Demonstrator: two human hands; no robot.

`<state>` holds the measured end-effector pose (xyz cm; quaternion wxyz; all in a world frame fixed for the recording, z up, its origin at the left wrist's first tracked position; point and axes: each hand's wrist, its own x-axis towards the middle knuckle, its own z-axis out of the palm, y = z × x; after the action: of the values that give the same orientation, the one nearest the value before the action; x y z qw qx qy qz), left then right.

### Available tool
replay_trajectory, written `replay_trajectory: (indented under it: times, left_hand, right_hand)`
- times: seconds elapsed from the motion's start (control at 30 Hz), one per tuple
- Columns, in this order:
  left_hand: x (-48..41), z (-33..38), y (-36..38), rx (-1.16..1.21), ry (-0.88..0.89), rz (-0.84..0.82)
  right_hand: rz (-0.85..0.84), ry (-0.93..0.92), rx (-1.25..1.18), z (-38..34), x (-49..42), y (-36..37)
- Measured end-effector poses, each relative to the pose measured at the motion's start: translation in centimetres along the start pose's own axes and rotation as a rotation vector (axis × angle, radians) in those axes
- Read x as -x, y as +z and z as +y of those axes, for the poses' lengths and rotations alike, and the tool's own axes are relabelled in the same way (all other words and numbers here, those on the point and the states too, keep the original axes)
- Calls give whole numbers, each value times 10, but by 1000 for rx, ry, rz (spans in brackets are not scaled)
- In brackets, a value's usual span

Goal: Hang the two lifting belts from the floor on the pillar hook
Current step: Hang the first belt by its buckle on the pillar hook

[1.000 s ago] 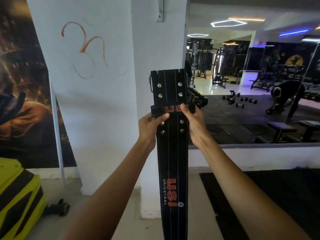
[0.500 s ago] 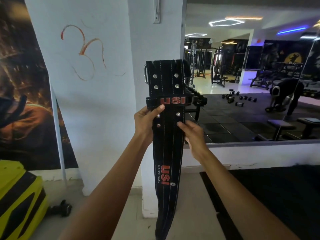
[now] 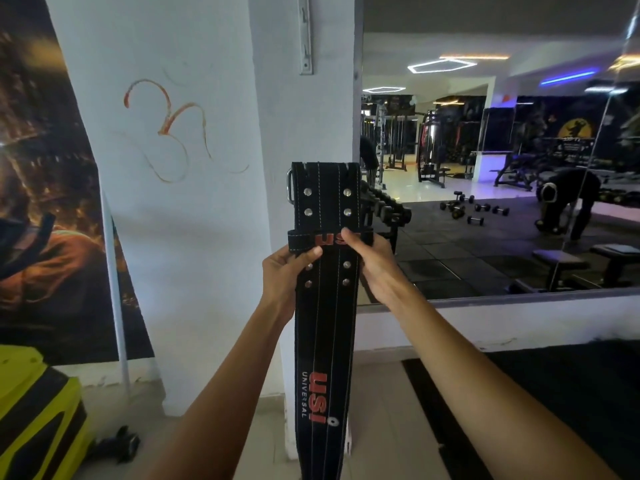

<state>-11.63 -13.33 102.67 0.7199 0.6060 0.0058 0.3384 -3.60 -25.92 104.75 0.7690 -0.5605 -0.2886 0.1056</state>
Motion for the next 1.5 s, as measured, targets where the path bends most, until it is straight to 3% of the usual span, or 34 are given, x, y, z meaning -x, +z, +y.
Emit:
replay_trajectory:
  times: [0.1,0.27,0.47,0.63,0.73,0.9,1.03,1.2,1.4,1.5]
  left_hand:
    - [13,-18,-11,-76,-9,-39]
    - [65,-77,-50,-309,-250,-178]
    - [1,17,-24,-174,-71,-120]
    - [-18,35,-4,-150,-87,-33]
    - [-11,26,3,-91,-77,-55]
    - [-16,37,12,-15,-62,-204]
    - [-26,47,7,-20,-48,-259]
    - [-30,47,10,17,-31,-166]
    - [-33,38,14,-7,120,48]
    - [-38,36,13,-23,104,100]
  right_hand:
    - [105,16,-83,8,-1,10]
    - [121,42,-101,19,6,8]
    - [3,57,-56,24,15,0]
    - [-131,21,144,-3,12,1]
    - [-107,-2,155,-27,3,2]
    - [93,2,-11,-27,-3,16]
    - [28,7,-135,-32,-8,18]
    - [-71,-68,-210,-29,-12,17]
    - [2,-87,-167,-21,-14,22]
    - [71,-94,-88,-21,-16,27]
